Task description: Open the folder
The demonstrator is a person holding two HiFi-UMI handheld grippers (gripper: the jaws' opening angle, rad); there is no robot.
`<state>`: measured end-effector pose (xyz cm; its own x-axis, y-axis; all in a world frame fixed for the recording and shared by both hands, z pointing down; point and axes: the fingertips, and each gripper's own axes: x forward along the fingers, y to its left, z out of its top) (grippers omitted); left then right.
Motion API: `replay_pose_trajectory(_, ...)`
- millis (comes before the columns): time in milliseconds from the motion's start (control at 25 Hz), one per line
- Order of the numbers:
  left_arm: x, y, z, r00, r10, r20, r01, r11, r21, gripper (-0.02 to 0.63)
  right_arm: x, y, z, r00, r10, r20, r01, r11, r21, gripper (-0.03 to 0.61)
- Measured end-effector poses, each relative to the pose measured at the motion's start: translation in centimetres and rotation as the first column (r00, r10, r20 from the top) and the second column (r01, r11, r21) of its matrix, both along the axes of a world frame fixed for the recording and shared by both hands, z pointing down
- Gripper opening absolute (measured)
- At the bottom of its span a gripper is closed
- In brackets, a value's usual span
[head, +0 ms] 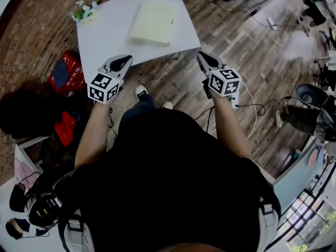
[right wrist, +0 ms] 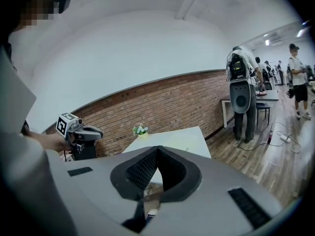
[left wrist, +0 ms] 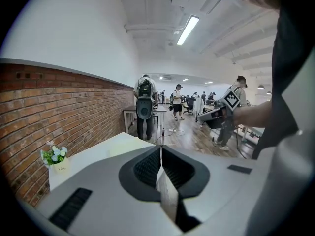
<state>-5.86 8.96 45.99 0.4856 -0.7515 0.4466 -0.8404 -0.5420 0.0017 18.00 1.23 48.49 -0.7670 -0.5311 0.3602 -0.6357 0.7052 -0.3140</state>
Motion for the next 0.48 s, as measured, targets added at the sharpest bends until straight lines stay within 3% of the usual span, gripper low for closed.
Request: replay_pose_trajectory(480,-0.4,-2.3,0.8,1.0,-0.004,-0.007,0.004,1.0,0.005,0.015,-0.4,-0.9,0.2,0.999,-0.027,-0.025,0.027,1.0,-0.006,0.023)
